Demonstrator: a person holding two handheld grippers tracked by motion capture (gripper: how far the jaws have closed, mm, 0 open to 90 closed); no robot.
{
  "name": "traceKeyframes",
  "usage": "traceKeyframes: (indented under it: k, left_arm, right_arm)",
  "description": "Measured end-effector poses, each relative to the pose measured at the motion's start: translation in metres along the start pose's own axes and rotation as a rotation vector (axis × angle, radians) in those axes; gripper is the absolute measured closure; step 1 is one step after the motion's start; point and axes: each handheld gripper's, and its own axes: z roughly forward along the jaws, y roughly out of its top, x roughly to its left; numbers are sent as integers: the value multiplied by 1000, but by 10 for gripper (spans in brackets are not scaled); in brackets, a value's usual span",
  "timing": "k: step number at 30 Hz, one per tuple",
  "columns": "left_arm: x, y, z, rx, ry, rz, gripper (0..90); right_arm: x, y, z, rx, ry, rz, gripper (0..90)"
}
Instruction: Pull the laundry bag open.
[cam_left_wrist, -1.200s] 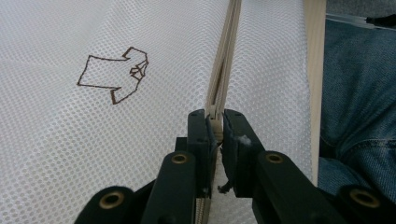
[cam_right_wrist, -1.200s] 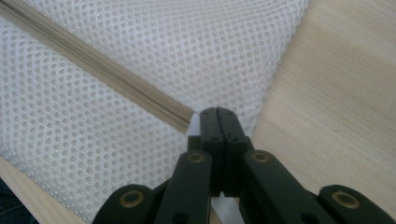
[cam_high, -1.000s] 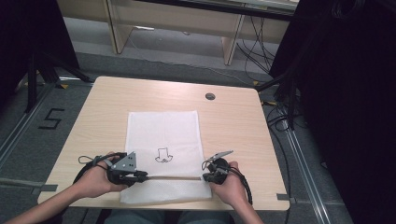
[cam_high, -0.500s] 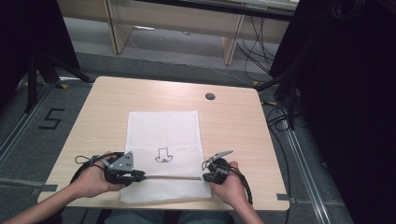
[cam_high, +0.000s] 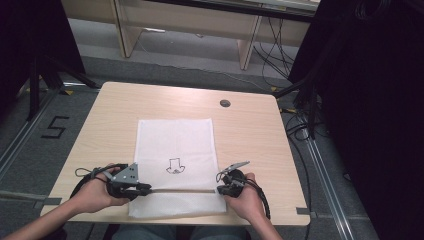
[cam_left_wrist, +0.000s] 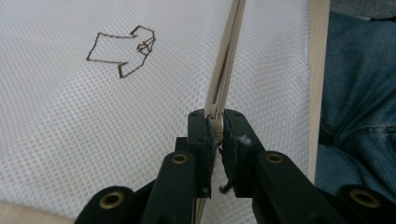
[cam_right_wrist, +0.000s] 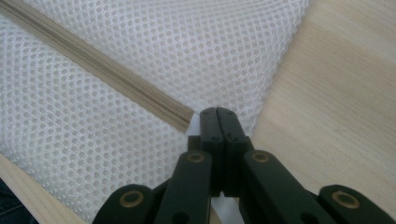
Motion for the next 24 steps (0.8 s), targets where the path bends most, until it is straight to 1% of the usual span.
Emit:
traceKeyframes:
  k: [1,2,3,5,6,7,8,9,10,11,12,13,14,15,16,17,18,19,20,22,23,24]
  left_arm:
    - [0,-1,0,-1,-6,-6,815]
    - [1,-1,-1,10,10,14,814]
    - [0,-2,-2,3,11,-4,815]
    - [1,-3,-3,-1,11,-4,815]
    - [0,-4,-3,-7,9,-16,815]
    - [0,-5,-3,-12,11,-20,815]
    - [2,-6,-4,1,8,-6,815]
    - [2,-6,-4,1,5,-15,815]
    - [2,-7,-4,6,23,-1,815]
    - [2,-8,-5,6,28,-4,815]
    - [2,-9,-6,3,21,-17,815]
    - [3,-10,-7,14,30,-8,815]
    - [3,-11,-8,14,36,-11,815]
    - [4,-13,-11,28,39,-4,815]
    - [4,-13,-11,28,39,-4,815]
    - [5,-15,-12,18,37,-19,815]
    - [5,-17,-14,22,42,-23,815]
    - [5,-19,-16,32,52,-21,815]
    - [6,-25,-20,33,54,-33,815]
    - [8,-31,-25,52,68,-33,815]
    - [10,-35,-28,70,82,-26,816]
    - [11,-39,-31,74,79,-38,816]
  right_arm:
    - [0,0,0,0,0,0,900]
    - [0,0,0,0,0,-2,900]
    - [0,0,0,0,0,-1,900]
    - [0,0,0,1,-1,-2,900]
    - [0,0,0,1,-4,-2,900]
    - [0,0,0,1,-4,-2,900]
    - [0,0,0,1,-3,-1,900]
    - [0,0,0,1,-4,-2,900]
    - [1,0,-1,8,-6,7,900]
    - [0,0,0,-5,-2,-15,900]
    - [0,0,0,-5,-1,-14,900]
    - [0,0,0,-5,-1,-14,900]
    - [0,0,0,-5,-1,-14,900]
    - [0,0,0,-5,-1,-12,900]
    - [0,0,0,-5,-1,-12,900]
    - [-1,0,0,-5,0,-13,900]
    - [-1,0,0,-9,1,-19,900]
    - [0,0,0,6,-3,4,900]
    - [1,0,-1,10,-7,12,900]
    - [1,0,-1,10,-8,12,900]
    - [1,0,-1,10,-8,12,900]
    - [1,0,-1,11,-8,12,900]
